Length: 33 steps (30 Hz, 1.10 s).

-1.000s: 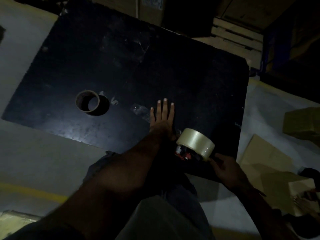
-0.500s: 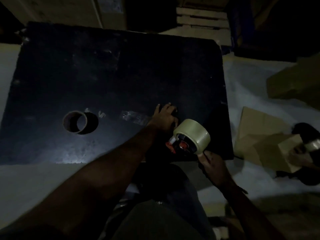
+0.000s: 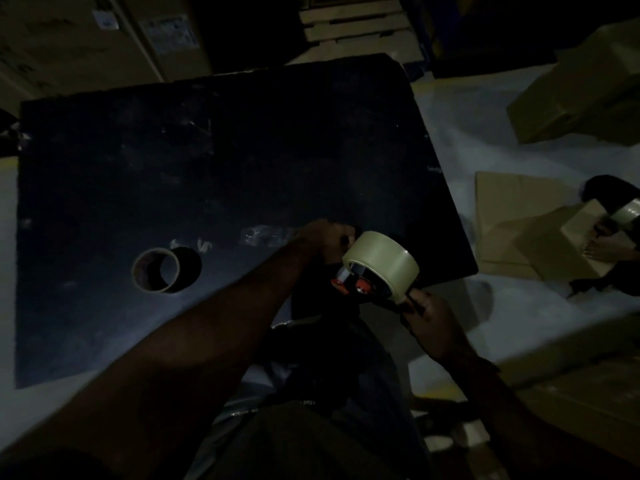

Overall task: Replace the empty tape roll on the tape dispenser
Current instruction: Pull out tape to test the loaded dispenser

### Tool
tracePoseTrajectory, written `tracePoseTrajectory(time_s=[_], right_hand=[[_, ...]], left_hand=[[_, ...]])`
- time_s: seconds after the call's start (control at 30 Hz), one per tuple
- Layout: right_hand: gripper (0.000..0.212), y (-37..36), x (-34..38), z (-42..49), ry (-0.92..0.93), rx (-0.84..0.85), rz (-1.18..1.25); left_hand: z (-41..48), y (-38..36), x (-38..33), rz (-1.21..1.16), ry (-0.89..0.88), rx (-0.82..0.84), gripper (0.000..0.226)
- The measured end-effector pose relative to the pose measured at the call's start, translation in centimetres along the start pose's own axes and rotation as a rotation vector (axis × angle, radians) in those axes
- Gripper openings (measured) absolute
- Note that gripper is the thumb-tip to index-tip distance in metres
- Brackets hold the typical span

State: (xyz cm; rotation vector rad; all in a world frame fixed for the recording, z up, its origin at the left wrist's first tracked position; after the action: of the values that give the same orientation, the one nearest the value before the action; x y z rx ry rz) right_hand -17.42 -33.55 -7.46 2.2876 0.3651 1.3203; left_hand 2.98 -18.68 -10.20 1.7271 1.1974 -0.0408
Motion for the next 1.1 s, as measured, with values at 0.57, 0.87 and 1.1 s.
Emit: tracePoseTrajectory(time_s=[0.57,0.87,1.1], right_hand=[[0.045,3.5,6.0,1.8,0.28,-0.038,-0.475],[0.046,4.4,5.4,3.1,0.397,-0.073,-0.556],[0.064,3.4,4.2,5.2,0.08,0.082,-0.2]], left_hand=[[-3.4,2.9,2.0,-0.291,0.051,-0.275,0.037],[-4.1,2.6,2.3,-0.155,0.124,-0.32,0.036],[-3.4,2.1,2.7,-0.279,0.139,-0.219,0.048]])
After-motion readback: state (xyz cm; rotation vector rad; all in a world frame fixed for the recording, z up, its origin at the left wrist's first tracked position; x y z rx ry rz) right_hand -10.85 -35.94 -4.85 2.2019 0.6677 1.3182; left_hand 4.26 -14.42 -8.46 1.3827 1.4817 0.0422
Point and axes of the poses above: each hand's wrist, its own z-axis towards the middle knuckle, its own y-axis out of the back of the hand, x = y × z, the point moved 8 cm from there along z, towards the middle knuckle, and after that the axes turned 4 degrees about -y, right-handed, at the moved point
